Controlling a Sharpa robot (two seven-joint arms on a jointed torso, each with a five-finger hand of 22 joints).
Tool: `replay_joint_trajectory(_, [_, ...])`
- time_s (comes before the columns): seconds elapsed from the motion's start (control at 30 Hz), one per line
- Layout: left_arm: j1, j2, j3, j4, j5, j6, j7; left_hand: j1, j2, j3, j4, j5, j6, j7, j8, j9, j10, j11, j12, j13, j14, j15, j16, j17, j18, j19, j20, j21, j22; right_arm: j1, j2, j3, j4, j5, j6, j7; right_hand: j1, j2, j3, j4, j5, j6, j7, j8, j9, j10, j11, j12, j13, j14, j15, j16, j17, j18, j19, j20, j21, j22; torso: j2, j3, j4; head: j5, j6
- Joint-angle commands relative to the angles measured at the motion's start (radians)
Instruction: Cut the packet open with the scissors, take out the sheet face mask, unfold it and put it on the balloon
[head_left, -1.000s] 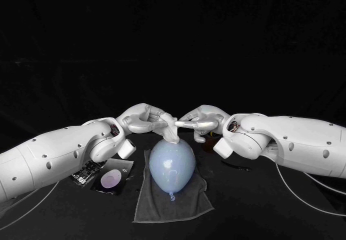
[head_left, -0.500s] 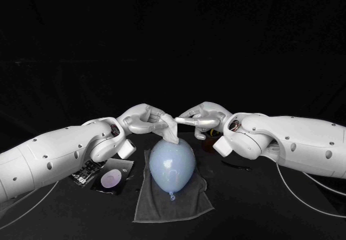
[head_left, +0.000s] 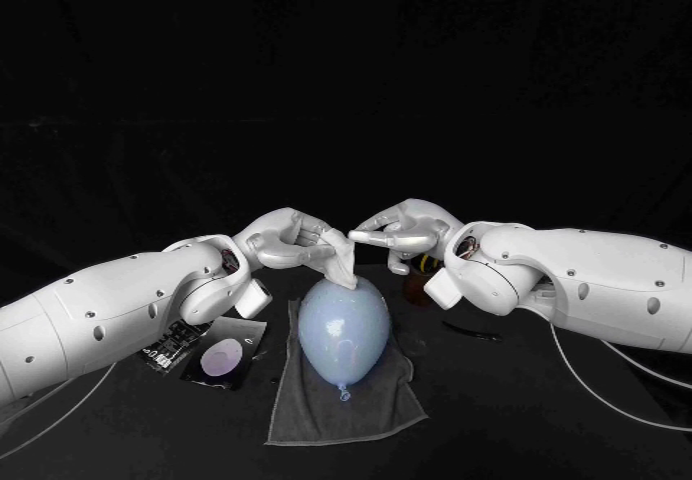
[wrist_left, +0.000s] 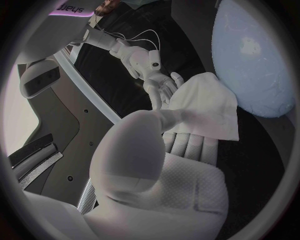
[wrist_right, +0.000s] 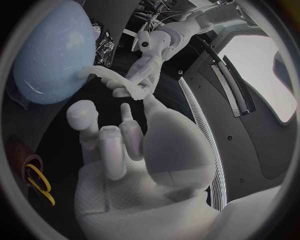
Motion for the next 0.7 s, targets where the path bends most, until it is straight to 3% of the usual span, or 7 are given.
replay_joint_trajectory(0.03, [0.001,0.003,0.001,0.001,-0.002,-0.005,0.006,-0.007,0.0,0.001,-0.005,0.001,0.005,0.001,-0.006,0.001,0.0,-0.004,0.001,0.0,0.008,-0.002,0.006,-0.001,0.002,-0.009,-0.002,0.003,0.001,0.001,0.004,0.001,0.003,-0.031,0.017,-0.013,0.01,0.005,-0.002,-0.005,-0.001,0.009,-0.001,0.005,0.001,0.001,-0.005,0.009,0.09,0.059,0.002,0.006,0.124,0.014,0.007,0.003,0.009,0.005,0.0,-0.0008,0.0007,-0.001,-0.001])
replay_joint_trajectory(0.43, [0.001,0.005,0.001,0.0,-0.002,-0.004,0.006,-0.008,0.0,0.001,-0.005,0.001,0.006,0.002,-0.006,0.002,0.001,-0.004,0.001,0.0,0.009,-0.002,0.007,-0.002,0.002,-0.011,-0.002,0.007,0.003,0.001,0.012,0.001,0.003,-0.037,0.017,-0.023,0.025,0.023,0.002,-0.008,-0.001,0.025,-0.007,0.011,0.0,0.016,-0.011,0.025,0.102,0.065,-0.004,0.011,0.138,0.009,0.024,-0.002,0.036,0.018,0.0,0.0002,-0.0004,-0.001,-0.001])
replay_joint_trajectory(0.7, [0.001,0.007,0.001,0.0,-0.002,-0.004,0.005,-0.008,0.0,0.001,-0.005,0.001,0.006,0.002,-0.006,0.002,0.001,-0.004,0.001,0.0,0.009,-0.002,0.007,-0.002,0.002,-0.011,-0.002,0.007,0.003,0.001,0.016,0.001,0.004,-0.042,0.023,-0.028,0.05,0.043,0.014,-0.015,-0.001,0.055,-0.02,0.024,-0.002,0.036,-0.023,0.046,0.118,0.073,-0.014,0.016,0.155,0.004,0.042,-0.01,0.065,0.031,0.0,0.0002,0.0,-0.002,-0.003])
